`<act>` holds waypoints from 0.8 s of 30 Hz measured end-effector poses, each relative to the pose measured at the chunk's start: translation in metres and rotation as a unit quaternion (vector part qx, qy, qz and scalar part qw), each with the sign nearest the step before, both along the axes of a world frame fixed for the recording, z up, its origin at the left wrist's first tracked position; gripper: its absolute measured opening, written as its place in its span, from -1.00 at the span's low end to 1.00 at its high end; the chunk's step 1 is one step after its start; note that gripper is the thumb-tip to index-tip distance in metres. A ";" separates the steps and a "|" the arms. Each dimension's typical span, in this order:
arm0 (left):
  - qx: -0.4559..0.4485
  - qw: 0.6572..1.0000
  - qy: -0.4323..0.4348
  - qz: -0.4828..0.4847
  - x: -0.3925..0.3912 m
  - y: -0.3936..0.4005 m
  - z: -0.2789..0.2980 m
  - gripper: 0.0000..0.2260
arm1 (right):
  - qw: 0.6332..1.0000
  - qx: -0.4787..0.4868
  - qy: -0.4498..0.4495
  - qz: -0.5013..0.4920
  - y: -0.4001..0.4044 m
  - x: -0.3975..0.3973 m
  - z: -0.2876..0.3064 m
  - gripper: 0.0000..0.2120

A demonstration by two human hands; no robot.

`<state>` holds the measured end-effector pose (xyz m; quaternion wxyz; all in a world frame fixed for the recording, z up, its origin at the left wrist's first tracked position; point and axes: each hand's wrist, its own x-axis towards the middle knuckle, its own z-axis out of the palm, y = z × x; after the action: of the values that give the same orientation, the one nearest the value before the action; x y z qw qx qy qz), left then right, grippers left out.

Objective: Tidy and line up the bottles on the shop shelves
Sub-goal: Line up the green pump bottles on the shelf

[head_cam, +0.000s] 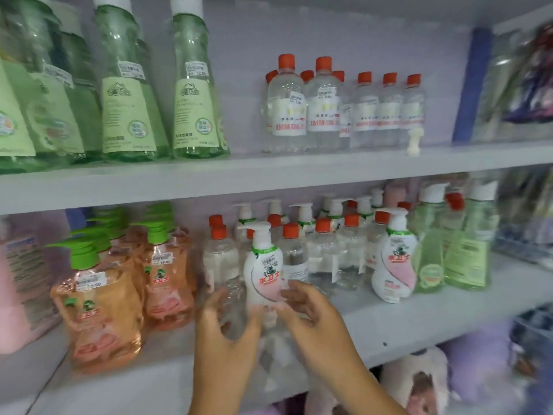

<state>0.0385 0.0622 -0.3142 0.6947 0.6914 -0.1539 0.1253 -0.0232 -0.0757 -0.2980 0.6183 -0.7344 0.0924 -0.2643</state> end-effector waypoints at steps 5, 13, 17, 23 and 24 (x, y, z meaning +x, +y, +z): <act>0.064 0.996 0.032 0.058 -0.034 -0.079 0.000 -0.43 | 0.995 0.003 -0.013 -0.100 -0.114 -0.070 -0.005 -0.62; 0.046 0.997 0.006 0.066 -0.110 -0.217 0.005 -0.58 | 0.990 -0.013 -0.008 -0.138 -0.298 -0.153 -0.011 -0.64; 0.066 0.997 0.002 -0.049 -0.136 -0.301 0.021 -0.62 | 0.989 -0.042 0.008 -0.142 -0.363 -0.152 0.007 -0.59; 0.141 0.989 -0.038 -0.023 -0.105 -0.390 0.069 -0.44 | 0.982 -0.113 0.041 -0.147 -0.413 -0.099 0.042 -0.38; 0.157 0.987 -0.020 -0.013 -0.096 -0.400 0.075 -0.36 | 0.985 -0.111 0.049 -0.127 -0.418 -0.091 0.045 -0.45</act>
<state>-0.0579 -0.3374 -0.2396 0.5754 0.7875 -0.1945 0.1047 -0.1137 -0.4937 -0.2535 0.4894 -0.7929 0.1852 -0.3123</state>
